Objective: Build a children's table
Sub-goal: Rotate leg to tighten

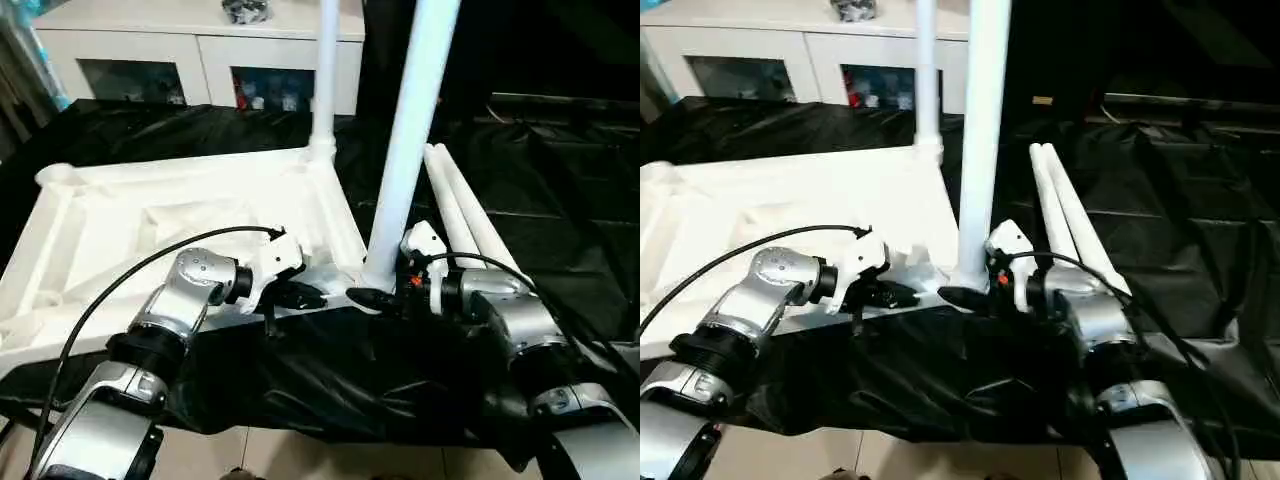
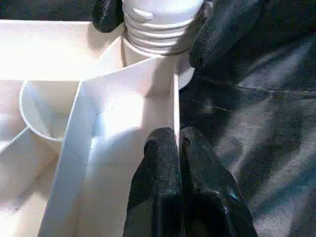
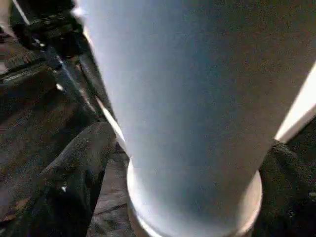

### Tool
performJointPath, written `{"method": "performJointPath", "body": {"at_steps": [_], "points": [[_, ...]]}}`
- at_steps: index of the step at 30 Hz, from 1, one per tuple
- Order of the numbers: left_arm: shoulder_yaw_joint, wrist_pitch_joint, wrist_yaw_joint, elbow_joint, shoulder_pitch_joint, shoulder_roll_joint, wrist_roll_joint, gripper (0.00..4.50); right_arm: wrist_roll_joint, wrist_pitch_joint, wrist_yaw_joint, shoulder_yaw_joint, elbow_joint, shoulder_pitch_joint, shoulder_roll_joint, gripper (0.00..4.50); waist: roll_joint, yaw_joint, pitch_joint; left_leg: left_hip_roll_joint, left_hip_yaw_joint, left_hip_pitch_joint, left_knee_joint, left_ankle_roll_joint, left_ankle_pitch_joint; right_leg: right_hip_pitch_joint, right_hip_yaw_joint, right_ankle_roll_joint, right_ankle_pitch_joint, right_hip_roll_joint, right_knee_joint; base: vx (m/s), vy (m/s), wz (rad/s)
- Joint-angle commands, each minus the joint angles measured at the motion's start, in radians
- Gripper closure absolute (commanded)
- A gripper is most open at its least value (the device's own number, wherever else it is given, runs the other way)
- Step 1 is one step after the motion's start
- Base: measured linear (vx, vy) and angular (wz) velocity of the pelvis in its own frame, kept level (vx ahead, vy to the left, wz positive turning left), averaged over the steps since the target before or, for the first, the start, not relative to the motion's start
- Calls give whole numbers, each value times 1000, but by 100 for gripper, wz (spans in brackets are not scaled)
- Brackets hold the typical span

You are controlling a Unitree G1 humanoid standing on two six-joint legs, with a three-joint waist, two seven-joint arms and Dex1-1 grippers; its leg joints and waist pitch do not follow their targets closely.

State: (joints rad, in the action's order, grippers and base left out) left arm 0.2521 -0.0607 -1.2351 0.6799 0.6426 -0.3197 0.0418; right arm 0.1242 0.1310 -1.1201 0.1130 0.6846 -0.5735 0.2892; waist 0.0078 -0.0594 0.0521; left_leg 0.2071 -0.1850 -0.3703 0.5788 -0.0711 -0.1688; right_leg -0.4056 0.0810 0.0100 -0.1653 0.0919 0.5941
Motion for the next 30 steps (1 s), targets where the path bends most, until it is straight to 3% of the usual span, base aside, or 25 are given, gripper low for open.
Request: {"method": "performJointPath", "body": {"at_steps": [1, 2, 10, 12, 15, 16, 18, 25, 26, 30], "points": [[6, 18, -15, -20, 26, 11, -17, 450, 14, 25, -34, 21, -30, 14, -7, 83, -2, 0, -69, 27, 1, 12, -63, 55, -231, 52, -43, 249, -211, 47, -63, 0, 0, 0], [5, 18, -16, -20, 26, 11, -18, 450, 15, 28, -35, 20, -33, 15, -8, 105, 1, 0, -69, 27, 1, 12, -63, 54, -228, 51, -43, 251, -207, 47, -63, 0, 0, 0], [-1, 11, 1, -23, 19, 21, -27, 450, 17, 47, 37, 3, -35, 19, -34, 160, -1, 1, -68, 27, 2, 13, -64, 43, -240, 50, -44, 241, -234, 49, -66, 0, 0, 0], [-17, -1, 82, -2, 31, 45, -15, 450, -20, 12, 238, -35, 47, -11, -87, 165, 0, 12, -65, 24, 3, 14, -66, 21, -259, 44, -45, 232, -274, 50, -69, 0, 0, 0], [-28, -18, 161, 23, 48, 67, 3, 450, -37, -1, 407, -73, 128, -47, -127, 172, -2, 22, -65, 20, 7, 14, -68, 4, -281, 47, -43, 211, -333, 51, -76, 0, 0, 0], [-37, -30, 233, 42, 64, 89, 18, 450, -32, -8, 520, -106, 184, -75, -159, 173, -4, 32, -64, 20, 6, 16, -67, 0, -290, 40, -46, 208, -349, 50, -78, 0, 0, 0], [-48, -51, 301, 58, 80, 115, 26, 450, -24, -5, 616, -134, 229, -101, -186, 173, -1, 36, -64, 18, 8, 17, -66, -8, -287, 42, -44, 201, -365, 51, -80, 0, 0, 0], [-53, -97, 420, 53, 106, 213, 17, 450, -43, -45, 762, -139, 313, -157, -269, 173, -2, 31, -70, 17, 3, 10, -62, 31, -232, 49, -45, 225, -240, 46, -70, 0, 0, 0], [-50, -97, 418, 49, 104, 218, 15, 450, -39, -51, 760, -143, 321, -162, -276, 118, -2, 31, -71, 17, 2, 10, -61, 35, -229, 49, -45, 228, -229, 46, -69, 0, 0, 0], [-35, -76, 386, 37, 90, 220, 15, 450, -34, -73, 704, -137, 340, -180, -284, 84, -3, 30, -71, 17, 0, 9, -60, 54, -225, 51, -46, 241, -204, 46, -67, 0, 0, 0]]}}
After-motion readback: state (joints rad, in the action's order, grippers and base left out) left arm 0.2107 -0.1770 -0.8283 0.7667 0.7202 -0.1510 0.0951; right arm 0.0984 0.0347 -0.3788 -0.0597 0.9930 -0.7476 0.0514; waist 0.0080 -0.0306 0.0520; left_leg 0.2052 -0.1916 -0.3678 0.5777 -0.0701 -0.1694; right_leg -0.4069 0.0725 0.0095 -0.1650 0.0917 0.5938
